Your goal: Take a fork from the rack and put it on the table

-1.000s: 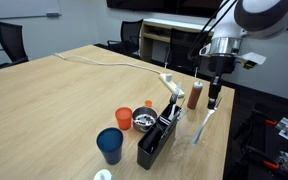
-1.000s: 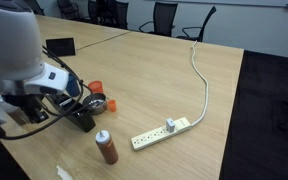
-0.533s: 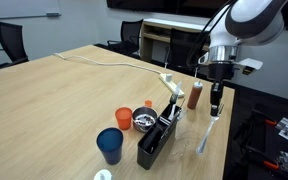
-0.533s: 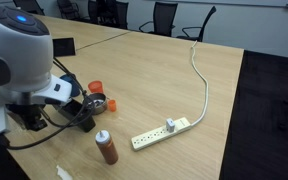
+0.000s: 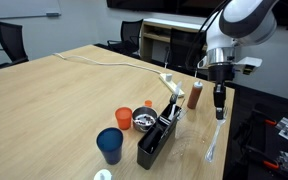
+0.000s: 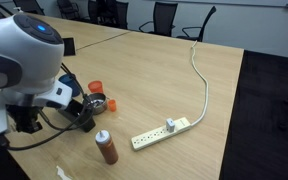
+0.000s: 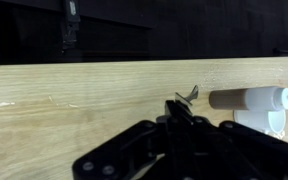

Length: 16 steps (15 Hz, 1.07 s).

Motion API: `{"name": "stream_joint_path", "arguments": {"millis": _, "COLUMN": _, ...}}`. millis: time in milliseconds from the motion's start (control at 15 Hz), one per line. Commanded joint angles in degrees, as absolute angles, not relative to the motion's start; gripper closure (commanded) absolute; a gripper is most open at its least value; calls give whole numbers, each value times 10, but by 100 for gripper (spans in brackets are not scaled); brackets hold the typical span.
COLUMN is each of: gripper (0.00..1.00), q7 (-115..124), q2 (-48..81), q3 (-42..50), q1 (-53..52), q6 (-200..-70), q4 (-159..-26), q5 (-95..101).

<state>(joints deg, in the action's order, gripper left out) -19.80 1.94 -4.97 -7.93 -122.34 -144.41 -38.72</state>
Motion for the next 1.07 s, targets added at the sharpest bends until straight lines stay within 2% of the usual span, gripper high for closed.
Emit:
{"name": "stream_joint_path", "arguments": {"millis": 0, "gripper": 96, "q7": -197, "q2": 19, "q3": -56, "q1": -72, "q6": -1220, "q4": -1439, "q5": -386}}
{"name": "stream_joint_path", "arguments": {"millis": 400, "gripper": 96, "q7": -197, "q2": 19, "q3": -56, "q1": -71, "q6": -1215, "q4": -1437, "q5": -386}}
{"name": "stream_joint_path", "arguments": {"millis": 467, "gripper": 99, "q7": -197, "q2": 19, "q3": -56, "q1": -71, "q6": -1215, "q4": -1437, "q5": -386}}
{"name": "stream_joint_path", "arguments": {"millis": 1000, "gripper": 99, "q7": -256, "q2": 160, "q3": -82, "q1": -69, "q6": -1289, "q4": -1405, "q5": -445}}
